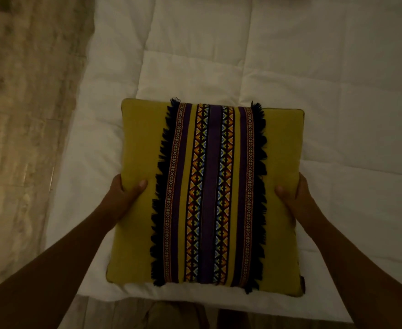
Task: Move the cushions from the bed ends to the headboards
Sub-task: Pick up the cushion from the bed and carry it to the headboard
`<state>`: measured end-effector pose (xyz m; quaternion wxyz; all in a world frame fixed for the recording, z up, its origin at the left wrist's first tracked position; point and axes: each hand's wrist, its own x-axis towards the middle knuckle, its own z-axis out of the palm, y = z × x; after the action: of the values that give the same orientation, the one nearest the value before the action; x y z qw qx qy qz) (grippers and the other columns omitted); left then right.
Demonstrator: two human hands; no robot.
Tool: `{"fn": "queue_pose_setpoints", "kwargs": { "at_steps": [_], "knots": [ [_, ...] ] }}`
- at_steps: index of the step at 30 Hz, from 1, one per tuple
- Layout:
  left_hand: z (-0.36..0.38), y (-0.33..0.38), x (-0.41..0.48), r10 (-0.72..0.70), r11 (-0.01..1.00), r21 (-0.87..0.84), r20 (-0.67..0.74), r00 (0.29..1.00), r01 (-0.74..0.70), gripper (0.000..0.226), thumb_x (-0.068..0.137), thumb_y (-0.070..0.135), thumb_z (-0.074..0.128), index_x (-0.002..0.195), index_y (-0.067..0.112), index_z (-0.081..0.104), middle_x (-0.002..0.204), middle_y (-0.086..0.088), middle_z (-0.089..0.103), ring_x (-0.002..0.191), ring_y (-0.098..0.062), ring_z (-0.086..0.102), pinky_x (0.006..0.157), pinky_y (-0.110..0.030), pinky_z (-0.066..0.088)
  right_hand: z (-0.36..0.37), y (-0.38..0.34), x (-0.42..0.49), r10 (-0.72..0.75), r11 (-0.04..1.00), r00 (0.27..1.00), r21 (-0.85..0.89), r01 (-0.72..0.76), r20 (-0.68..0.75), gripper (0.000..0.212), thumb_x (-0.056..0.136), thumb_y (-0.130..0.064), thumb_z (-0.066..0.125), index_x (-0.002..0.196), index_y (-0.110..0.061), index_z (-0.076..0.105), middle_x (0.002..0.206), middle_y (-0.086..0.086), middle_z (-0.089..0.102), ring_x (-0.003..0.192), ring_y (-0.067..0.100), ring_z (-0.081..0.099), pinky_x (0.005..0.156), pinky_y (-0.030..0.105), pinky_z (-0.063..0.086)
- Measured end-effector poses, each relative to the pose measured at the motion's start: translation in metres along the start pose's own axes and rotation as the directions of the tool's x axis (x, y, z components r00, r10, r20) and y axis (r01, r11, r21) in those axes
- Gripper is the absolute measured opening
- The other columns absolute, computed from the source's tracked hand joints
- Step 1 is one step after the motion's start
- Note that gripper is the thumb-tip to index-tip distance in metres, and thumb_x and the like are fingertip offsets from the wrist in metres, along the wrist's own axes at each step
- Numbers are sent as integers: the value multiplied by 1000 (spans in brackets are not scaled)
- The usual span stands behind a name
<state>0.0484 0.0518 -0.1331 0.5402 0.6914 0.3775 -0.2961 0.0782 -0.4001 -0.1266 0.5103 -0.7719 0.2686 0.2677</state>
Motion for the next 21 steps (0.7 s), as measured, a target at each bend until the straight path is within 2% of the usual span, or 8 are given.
{"fn": "queue_pose_setpoints", "kwargs": {
  "at_steps": [2,4,6,11,16,19,21],
  "knots": [
    [-8,3,1,-10,999,-36,107,994,14,126,46,70,85,151,31,27,134,1,57,106,-25,68,79,-42,61,-3,5,1,43,999,998,-26,-42,49,106,69,-55,70,156,-30,15,151,8,42,124,27,53,99,46,49],
    [-15,5,3,-14,999,-32,168,986,19,129,40,64,90,149,32,29,132,-2,60,109,-28,68,78,-42,62,-4,8,1,80,997,993,-15,-79,84,108,65,-61,73,154,-32,20,148,6,46,122,28,55,97,47,51],
    [-13,7,5,-15,999,-30,158,987,20,126,38,62,92,146,30,36,127,-3,64,105,-28,71,73,-41,63,-1,9,1,97,995,993,-1,-97,71,105,63,-63,74,151,-30,27,143,6,51,116,26,59,92,44,52],
    [-3,10,4,-39,996,-80,88,995,46,98,53,48,91,138,20,50,123,-13,69,103,-36,71,88,-60,56,10,4,-1,111,994,994,26,-111,-15,101,61,-63,77,145,-23,36,135,7,57,111,26,61,88,43,54],
    [0,27,-25,36,994,-109,62,997,-29,84,61,42,91,134,21,55,120,-14,70,101,-37,71,86,-60,57,7,-14,-20,50,996,999,75,-48,-21,93,69,-55,78,146,-20,39,135,11,58,117,33,61,97,57,52],
    [2,47,-55,89,988,-131,56,994,-81,84,62,38,88,136,21,54,120,-14,70,101,-37,71,87,-60,57,-1,-29,-47,-8,995,999,99,13,-46,80,78,-49,75,145,-21,41,133,10,61,115,32,63,96,57,53],
    [4,63,-81,125,983,-145,48,991,-117,83,63,35,85,137,20,52,121,-15,69,103,-39,70,89,-62,55,-15,-41,-69,-40,992,998,113,46,-55,80,76,-51,74,144,-21,43,132,10,62,114,32,63,96,58,52]
  ]
}}
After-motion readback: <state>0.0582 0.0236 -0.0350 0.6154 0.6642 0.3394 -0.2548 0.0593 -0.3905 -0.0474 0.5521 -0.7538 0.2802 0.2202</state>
